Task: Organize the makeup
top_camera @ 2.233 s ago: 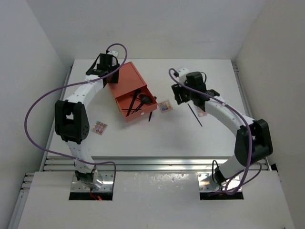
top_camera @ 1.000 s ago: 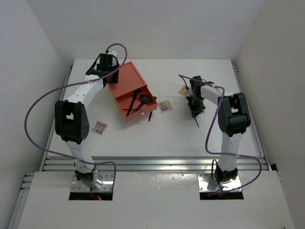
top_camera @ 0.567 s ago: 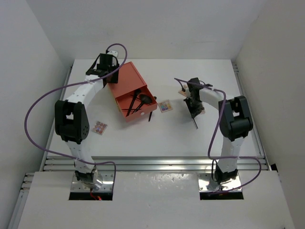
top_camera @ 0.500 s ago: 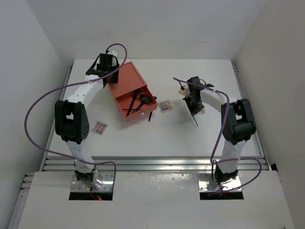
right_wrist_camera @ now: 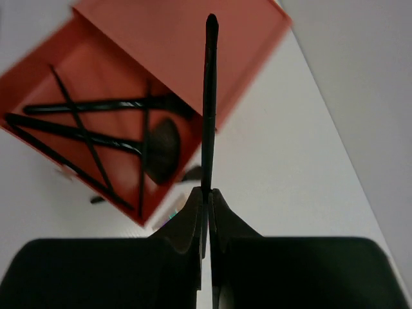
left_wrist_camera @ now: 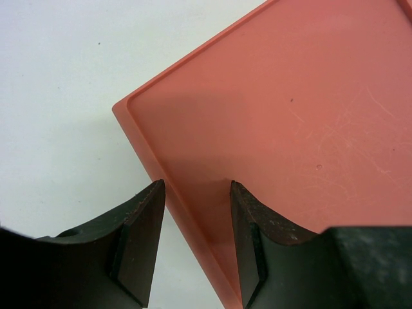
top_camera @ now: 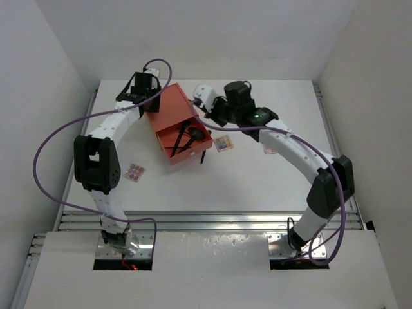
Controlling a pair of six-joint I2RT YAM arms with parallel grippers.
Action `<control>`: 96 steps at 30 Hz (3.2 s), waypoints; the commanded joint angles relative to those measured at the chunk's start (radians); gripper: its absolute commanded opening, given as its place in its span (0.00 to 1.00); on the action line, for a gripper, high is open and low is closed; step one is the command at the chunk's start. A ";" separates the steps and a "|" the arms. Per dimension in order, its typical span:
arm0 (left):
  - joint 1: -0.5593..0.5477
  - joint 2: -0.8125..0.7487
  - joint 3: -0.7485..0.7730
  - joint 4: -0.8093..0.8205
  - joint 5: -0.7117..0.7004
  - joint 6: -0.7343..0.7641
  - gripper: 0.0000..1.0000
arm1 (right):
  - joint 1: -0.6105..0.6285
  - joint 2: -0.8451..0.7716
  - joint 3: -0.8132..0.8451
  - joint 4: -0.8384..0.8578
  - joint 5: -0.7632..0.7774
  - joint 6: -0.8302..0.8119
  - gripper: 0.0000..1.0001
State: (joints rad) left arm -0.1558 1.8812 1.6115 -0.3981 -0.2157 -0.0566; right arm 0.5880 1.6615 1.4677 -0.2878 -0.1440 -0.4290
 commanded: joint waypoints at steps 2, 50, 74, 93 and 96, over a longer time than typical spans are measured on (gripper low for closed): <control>0.010 -0.045 0.001 -0.019 -0.022 0.018 0.50 | 0.076 0.157 0.103 0.065 -0.129 -0.122 0.00; 0.019 -0.044 0.010 -0.028 -0.013 0.028 0.50 | 0.312 0.115 -0.710 0.980 0.867 0.998 0.67; 0.029 -0.044 0.010 -0.028 -0.013 0.018 0.50 | 0.326 0.391 -0.517 0.851 0.928 1.110 0.57; 0.038 -0.044 0.010 -0.028 -0.004 0.018 0.50 | 0.306 0.440 -0.392 0.443 0.917 1.332 0.24; 0.038 -0.053 0.010 -0.028 -0.004 0.018 0.50 | 0.309 0.420 -0.411 0.380 0.926 1.407 0.12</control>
State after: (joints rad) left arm -0.1337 1.8767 1.6115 -0.4095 -0.2249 -0.0353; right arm 0.8982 2.0766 1.0649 0.2432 0.8127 0.8726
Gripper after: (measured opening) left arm 0.505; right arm 0.139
